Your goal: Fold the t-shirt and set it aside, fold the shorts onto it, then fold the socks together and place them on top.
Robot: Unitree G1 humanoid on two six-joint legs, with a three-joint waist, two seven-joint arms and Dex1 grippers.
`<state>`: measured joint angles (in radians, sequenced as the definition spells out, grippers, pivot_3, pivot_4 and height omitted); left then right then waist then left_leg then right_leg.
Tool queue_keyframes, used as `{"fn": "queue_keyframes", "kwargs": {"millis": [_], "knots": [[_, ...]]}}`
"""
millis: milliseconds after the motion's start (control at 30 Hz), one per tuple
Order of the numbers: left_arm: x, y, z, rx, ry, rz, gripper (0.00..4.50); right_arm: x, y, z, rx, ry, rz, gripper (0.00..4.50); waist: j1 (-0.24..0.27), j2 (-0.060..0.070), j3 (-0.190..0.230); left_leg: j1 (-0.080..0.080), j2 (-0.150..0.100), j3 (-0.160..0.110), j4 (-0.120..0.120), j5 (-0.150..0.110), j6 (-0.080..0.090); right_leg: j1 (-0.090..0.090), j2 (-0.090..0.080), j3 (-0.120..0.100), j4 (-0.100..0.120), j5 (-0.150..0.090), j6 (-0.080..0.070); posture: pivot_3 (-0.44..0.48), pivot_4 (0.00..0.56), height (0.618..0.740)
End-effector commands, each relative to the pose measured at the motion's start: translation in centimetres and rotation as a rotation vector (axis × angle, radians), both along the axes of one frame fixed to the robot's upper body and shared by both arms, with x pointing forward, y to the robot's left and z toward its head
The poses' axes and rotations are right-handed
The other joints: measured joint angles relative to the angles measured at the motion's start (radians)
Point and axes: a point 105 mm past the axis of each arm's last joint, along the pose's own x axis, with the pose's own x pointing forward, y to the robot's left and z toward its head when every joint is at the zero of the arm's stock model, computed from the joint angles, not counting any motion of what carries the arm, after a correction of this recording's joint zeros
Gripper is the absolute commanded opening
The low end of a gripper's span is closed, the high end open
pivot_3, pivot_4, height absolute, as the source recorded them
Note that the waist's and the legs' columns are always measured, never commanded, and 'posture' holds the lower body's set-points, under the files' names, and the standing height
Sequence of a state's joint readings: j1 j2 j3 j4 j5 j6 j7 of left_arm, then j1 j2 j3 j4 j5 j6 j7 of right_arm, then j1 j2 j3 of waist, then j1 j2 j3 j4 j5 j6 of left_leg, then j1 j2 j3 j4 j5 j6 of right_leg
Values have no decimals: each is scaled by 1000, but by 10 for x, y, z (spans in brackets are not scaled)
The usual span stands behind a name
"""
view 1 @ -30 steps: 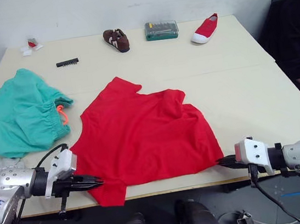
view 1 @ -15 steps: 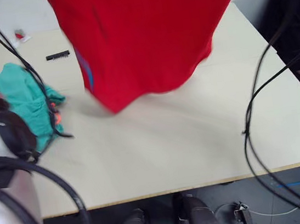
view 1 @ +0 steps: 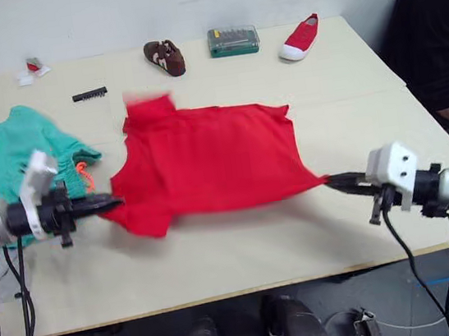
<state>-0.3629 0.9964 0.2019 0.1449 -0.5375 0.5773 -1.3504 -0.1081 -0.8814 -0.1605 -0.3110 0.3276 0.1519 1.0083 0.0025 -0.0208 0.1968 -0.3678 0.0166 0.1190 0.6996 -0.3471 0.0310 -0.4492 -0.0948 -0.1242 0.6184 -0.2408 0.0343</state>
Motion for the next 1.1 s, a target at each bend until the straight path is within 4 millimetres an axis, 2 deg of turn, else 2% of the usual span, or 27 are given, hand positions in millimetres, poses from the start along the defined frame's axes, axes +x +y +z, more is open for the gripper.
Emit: {"fn": "queue_keyframes", "kwargs": {"millis": [33, 167, 233, 267, 400, 633, 767, 900, 1033, 1100], "knots": [[-13, -12, 2, 23, -46, -31, 17, -9, -2, -12, -60, -20, 22, 0, 1, 1, 0, 4, 0, -1, -1, -2, 2, 6, 0, 0, -4, 3, 0, 0, 150, 740], [-38, -18, -8, 31, 42, -74, 17, -19, -8, -29, -99, 46, 39, 0, -1, 6, 2, 10, 11, 2, -7, -3, 3, 20, 5, -3, -25, 7, -6, 0, 150, 740], [-46, -18, -9, 36, 73, -78, 17, -22, -9, -33, -107, 66, 44, 0, -1, 6, 2, 12, 10, 3, -8, -2, 1, 19, 4, -3, -20, 8, -2, 0, 150, 740], [-50, -18, -10, 38, 87, -82, 17, -24, -10, -35, -116, 76, 48, 0, -1, 6, 2, 12, 10, 4, -8, -1, -6, 16, 3, -3, -14, 7, -2, 0, 150, 740], [-65, -18, -12, 41, 158, -117, 17, -34, -14, -45, -159, 129, 80, 0, 0, 6, 2, 11, 10, 6, -8, 0, -9, 5, 3, -4, 5, -7, -7, 0, 150, 740], [-99, -15, -17, 50, 330, -216, 17, -58, -17, -53, -164, 263, 133, 0, -4, 6, 2, 13, 13, 5, -9, -1, -13, 4, 6, -6, 7, -11, -11, 0, 150, 740], [-106, -14, -19, 58, 358, -242, 17, -69, -19, -52, -154, 322, 142, 0, 1, 6, 2, 13, 13, 5, -9, -3, -12, 5, 6, -5, 6, -12, -13, 0, 150, 740], [-98, -14, -17, 32, 339, -221, 17, -71, -20, -47, -104, 373, 122, 0, 7, 6, 2, 13, 14, 4, -9, -3, -14, 5, 7, -5, 6, -12, -14, 0, 150, 740], [-50, -11, 7, -177, 295, -85, 17, -56, -17, -33, 205, 557, 61, 0, 22, 6, 2, 13, 15, 3, -9, 0, -11, 5, 9, -4, 7, -11, -15, 0, 150, 740], [-24, -12, 11, -247, 302, -17, 17, -45, -20, -34, 237, 597, 39, 0, 24, 5, 2, 14, 15, 3, -9, 2, -9, 6, 10, -3, 8, -10, -16, 0, 150, 740]]}}
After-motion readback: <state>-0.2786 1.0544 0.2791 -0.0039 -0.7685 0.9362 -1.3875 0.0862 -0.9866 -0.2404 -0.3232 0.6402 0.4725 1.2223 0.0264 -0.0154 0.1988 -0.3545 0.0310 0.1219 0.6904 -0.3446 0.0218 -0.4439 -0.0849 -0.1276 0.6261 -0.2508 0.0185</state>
